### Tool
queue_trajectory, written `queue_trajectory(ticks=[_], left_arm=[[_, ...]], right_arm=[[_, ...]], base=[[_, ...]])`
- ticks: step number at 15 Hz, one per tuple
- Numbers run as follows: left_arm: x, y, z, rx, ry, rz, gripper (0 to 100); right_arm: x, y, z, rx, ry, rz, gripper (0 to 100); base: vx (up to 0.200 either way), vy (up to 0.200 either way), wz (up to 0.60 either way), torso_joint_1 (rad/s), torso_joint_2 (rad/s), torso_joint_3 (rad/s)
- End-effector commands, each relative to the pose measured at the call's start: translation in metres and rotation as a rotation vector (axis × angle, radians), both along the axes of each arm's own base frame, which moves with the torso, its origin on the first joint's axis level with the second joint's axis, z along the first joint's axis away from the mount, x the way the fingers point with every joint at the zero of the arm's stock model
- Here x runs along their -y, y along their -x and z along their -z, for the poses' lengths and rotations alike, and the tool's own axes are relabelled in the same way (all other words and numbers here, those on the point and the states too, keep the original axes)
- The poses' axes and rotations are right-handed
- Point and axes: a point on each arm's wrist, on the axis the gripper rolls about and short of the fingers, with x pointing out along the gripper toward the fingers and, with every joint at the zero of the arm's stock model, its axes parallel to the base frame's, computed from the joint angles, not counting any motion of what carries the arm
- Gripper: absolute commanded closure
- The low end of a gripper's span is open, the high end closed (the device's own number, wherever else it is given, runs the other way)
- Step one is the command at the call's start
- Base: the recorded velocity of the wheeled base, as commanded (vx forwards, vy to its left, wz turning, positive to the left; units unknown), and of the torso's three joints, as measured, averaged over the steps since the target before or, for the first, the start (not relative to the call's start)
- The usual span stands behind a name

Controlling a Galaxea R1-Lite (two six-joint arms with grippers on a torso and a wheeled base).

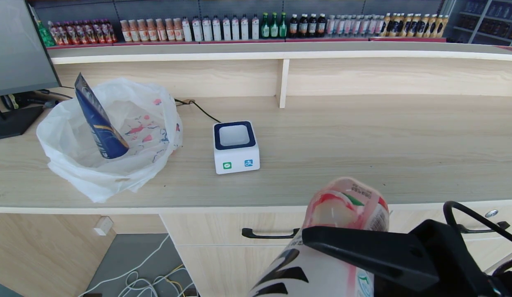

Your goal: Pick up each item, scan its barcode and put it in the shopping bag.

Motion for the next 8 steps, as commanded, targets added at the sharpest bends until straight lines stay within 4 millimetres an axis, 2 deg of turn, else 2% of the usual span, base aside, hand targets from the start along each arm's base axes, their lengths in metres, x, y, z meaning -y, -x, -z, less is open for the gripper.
queue_trajectory(ticks=[1,5,8], left_arm=[[0.0,0.0,0.0,0.0,0.0,0.0,0],[0.0,0.0,0.0,0.0,0.0,0.0,0],[0.0,0.0,0.0,0.0,0.0,0.0,0]], right_arm=[[-0.004,-0.002,0.001,-0.065,-0.005,-0.019,100],[-0.003,-0.004,-0.007,-0.287,-0.075,-0.078,100],[0.004,-0.014,-0.009,-0.463,-0.139,-0.056,100]], base=[[0.0,0.0,0.0,0.0,0.0,0.0],[0.0,0.0,0.0,0.0,0.0,0.0],[0.0,0.0,0.0,0.0,0.0,0.0]])
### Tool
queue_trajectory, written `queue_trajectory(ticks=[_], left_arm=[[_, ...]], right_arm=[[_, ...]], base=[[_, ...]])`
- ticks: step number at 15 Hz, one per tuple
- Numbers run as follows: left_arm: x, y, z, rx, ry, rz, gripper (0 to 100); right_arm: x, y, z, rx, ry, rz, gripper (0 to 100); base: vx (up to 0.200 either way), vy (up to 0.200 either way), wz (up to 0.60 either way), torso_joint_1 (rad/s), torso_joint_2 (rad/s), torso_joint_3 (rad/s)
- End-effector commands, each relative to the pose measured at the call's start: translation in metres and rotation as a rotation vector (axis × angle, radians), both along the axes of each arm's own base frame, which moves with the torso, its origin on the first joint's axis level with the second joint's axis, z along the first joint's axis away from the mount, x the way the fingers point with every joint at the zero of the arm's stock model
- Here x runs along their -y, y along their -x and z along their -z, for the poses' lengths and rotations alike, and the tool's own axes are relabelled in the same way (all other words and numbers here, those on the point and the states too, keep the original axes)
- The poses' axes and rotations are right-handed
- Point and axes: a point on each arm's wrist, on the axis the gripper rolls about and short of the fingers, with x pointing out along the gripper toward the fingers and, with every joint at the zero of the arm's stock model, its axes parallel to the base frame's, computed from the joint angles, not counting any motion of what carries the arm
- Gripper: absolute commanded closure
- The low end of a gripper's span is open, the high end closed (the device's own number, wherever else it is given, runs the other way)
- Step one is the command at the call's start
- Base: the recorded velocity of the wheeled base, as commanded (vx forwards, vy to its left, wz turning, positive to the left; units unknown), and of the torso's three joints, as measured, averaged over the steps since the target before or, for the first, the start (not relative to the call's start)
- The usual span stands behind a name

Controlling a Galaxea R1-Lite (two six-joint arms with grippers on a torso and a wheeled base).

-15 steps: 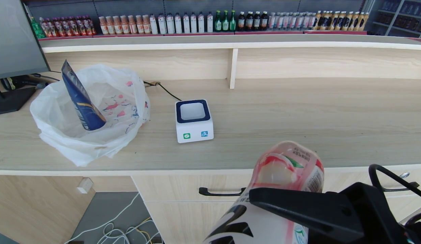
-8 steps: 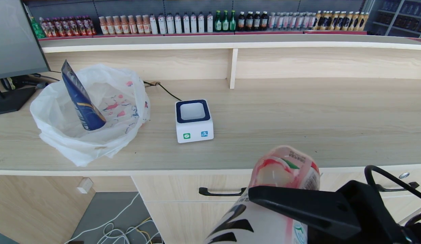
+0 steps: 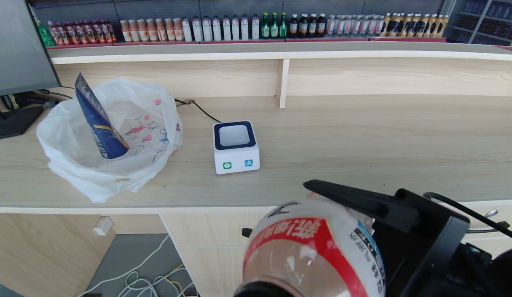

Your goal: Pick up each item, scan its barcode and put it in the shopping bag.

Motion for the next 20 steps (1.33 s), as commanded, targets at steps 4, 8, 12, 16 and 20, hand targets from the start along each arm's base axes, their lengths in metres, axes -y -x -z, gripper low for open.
queue_trajectory(ticks=[4,8,12,16,20], left_arm=[[0.0,0.0,0.0,0.0,0.0,-0.001,0],[0.0,0.0,0.0,0.0,0.0,0.001,0],[0.0,0.0,0.0,0.0,0.0,-0.001,0],[0.0,0.0,0.0,0.0,0.0,-0.001,0],[0.0,0.0,0.0,0.0,0.0,-0.001,0]], right_arm=[[0.012,-0.009,-0.002,-0.19,-0.067,0.025,100],[0.012,-0.011,0.0,-0.346,-0.12,0.01,100],[0.011,-0.016,-0.007,-0.577,-0.267,-0.005,100],[0.025,-0.051,-0.013,-0.788,-0.443,0.012,100],[0.037,-0.085,-0.018,-0.814,-0.548,0.076,100]], base=[[0.0,0.0,0.0,0.0,0.0,0.0],[0.0,0.0,0.0,0.0,0.0,0.0],[0.0,0.0,0.0,0.0,0.0,0.0],[0.0,0.0,0.0,0.0,0.0,0.0],[0.0,0.0,0.0,0.0,0.0,0.0]])
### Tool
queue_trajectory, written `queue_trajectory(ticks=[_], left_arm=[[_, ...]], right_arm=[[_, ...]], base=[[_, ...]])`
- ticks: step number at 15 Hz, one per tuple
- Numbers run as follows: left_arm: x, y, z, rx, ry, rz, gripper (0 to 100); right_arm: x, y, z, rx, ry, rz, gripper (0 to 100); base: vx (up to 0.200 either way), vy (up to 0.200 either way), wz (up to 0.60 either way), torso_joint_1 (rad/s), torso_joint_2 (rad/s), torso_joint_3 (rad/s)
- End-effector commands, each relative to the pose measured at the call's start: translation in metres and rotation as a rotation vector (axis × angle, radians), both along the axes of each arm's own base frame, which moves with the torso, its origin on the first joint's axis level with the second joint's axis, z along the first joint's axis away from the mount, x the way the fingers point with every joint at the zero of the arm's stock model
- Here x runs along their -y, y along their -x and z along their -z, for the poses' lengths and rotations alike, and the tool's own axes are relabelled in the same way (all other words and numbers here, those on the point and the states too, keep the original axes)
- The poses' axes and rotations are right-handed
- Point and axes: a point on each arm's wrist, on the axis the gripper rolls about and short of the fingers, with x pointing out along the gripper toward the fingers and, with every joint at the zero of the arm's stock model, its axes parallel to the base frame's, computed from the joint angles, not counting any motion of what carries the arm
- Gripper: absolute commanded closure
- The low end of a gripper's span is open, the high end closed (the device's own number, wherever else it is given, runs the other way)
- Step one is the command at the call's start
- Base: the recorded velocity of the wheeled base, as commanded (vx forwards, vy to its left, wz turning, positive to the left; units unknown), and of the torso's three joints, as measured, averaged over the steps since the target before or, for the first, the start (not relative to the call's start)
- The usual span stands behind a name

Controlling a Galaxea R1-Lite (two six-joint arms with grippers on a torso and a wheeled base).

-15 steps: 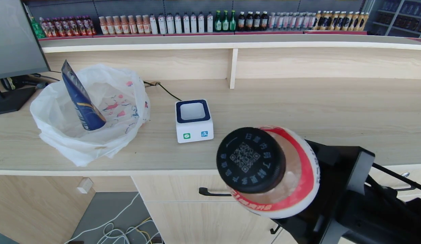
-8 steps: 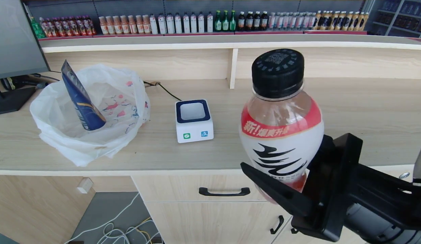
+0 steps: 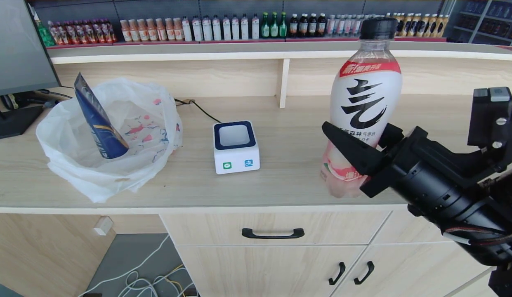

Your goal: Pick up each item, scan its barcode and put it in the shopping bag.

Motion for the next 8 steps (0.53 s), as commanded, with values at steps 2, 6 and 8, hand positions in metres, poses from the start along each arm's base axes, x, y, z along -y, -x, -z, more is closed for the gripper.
queue_trajectory(ticks=[2,6,8], left_arm=[[0.0,0.0,0.0,0.0,-0.007,0.002,0],[0.0,0.0,0.0,0.0,-0.014,0.002,0],[0.0,0.0,0.0,-0.001,-0.015,0.002,0]], right_arm=[[0.004,-0.009,-0.001,0.002,-0.004,0.034,100],[0.01,-0.014,-0.003,-0.003,-0.022,0.056,100],[0.013,-0.01,-0.004,0.001,-0.023,0.06,100]], base=[[0.0,0.0,0.0,0.0,0.0,0.0],[0.0,0.0,0.0,0.0,0.0,0.0],[0.0,0.0,0.0,0.0,0.0,0.0]])
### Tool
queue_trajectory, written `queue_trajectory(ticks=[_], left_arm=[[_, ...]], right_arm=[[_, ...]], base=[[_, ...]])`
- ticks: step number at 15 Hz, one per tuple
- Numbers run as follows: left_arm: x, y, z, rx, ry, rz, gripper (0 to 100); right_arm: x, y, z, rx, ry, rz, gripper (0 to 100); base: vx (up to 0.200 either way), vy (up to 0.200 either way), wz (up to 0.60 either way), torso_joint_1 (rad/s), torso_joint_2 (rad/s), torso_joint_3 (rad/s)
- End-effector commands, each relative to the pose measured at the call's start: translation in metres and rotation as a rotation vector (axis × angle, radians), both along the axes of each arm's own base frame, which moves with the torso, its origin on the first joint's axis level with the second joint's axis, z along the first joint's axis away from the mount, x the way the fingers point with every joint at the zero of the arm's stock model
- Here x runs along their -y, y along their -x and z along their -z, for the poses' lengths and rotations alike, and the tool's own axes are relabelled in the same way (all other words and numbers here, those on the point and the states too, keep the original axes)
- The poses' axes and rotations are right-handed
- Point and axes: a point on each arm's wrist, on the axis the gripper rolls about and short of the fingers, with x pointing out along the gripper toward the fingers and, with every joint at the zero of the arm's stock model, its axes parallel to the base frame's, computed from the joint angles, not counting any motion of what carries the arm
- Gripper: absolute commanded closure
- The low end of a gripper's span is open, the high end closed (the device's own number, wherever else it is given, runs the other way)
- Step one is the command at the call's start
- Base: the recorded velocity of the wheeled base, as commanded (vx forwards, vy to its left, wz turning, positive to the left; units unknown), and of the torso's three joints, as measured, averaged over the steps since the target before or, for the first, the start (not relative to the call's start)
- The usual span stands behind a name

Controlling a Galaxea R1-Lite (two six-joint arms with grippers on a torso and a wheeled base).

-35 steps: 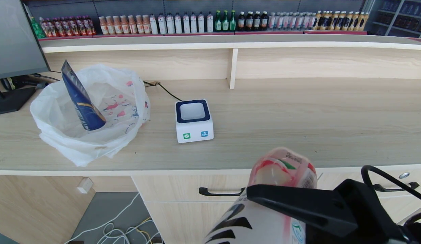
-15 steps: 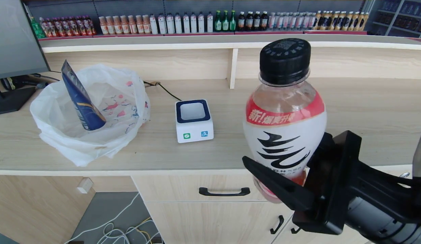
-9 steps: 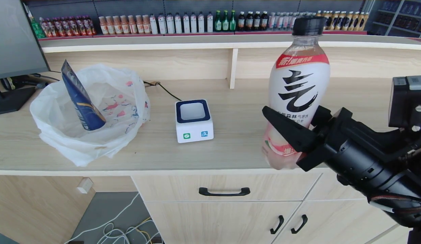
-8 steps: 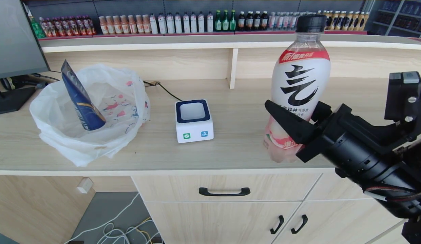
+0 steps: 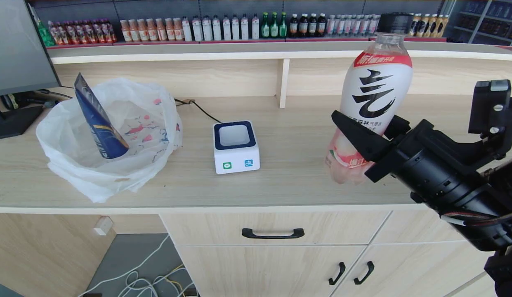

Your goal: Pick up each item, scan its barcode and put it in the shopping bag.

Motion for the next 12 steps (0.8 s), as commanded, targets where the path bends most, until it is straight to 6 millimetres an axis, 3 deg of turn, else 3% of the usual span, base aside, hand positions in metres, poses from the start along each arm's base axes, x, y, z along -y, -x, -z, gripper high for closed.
queue_trajectory(ticks=[1,4,12], left_arm=[[0.0,0.0,0.0,0.0,0.0,0.0,0],[0.0,0.0,0.0,0.002,0.008,0.0,0],[0.0,0.0,0.0,0.002,0.009,0.0,0]], right_arm=[[0.003,0.004,-0.003,0.008,-0.007,0.001,100],[0.004,-0.001,0.003,-0.013,0.003,0.013,100],[0.009,0.005,-0.008,0.017,-0.029,0.011,100]], base=[[0.0,0.0,0.0,0.0,0.0,0.0],[0.0,0.0,0.0,0.0,0.0,0.0],[0.0,0.2,0.0,-0.001,0.0,0.003]])
